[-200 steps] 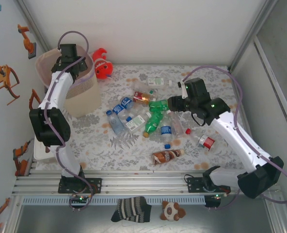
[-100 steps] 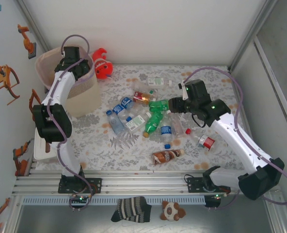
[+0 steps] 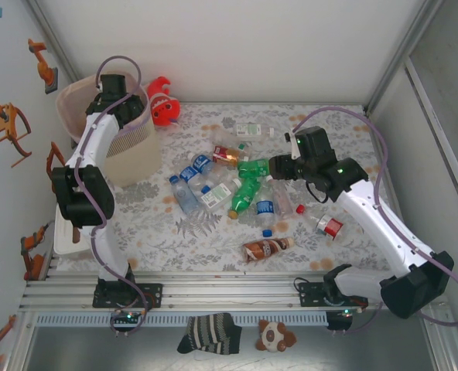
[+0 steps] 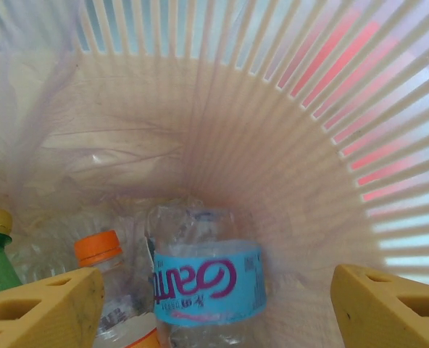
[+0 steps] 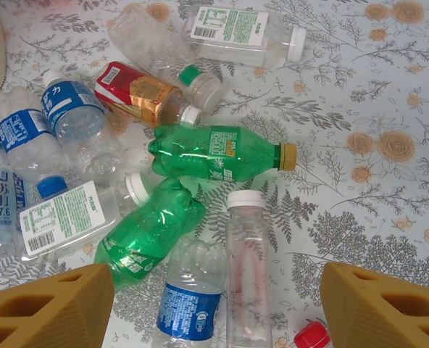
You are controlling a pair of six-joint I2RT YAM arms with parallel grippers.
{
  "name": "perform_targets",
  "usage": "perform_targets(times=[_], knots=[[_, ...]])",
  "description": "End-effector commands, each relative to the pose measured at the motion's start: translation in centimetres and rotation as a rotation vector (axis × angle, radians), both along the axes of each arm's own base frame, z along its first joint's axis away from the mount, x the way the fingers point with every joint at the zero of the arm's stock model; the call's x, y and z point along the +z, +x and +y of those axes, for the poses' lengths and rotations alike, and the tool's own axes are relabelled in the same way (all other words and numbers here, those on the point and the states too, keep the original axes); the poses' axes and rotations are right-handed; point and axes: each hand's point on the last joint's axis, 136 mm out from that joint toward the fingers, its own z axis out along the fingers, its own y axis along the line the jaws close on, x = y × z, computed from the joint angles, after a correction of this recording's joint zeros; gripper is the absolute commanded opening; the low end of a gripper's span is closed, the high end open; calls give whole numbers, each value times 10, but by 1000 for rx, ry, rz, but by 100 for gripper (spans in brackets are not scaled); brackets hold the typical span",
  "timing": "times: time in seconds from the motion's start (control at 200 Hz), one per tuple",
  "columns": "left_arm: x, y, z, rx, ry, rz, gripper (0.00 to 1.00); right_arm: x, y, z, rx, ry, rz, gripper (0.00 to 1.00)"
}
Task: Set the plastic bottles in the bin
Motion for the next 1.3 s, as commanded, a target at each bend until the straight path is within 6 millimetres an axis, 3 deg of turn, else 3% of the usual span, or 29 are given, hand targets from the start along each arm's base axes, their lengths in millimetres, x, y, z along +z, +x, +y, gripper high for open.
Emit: perform_targets(times=[0.0, 0.551, 0.831, 1.122, 1.297], knots=[[11, -6, 3, -17, -11, -10, 81, 9, -1, -8, -33, 10, -23, 74], [94, -32, -7, -122, -8, -123, 79, 8, 3, 0, -24, 40, -19, 74], [119, -54, -22, -197, -49, -142, 78, 6, 6, 4, -17, 49, -14, 74], [159, -82, -38, -244, -16, -199, 78, 6, 8, 8, -9, 59, -8, 74], [170, -100, -60, -264, 21, -222, 79, 7, 9, 11, -4, 74, -9, 73]])
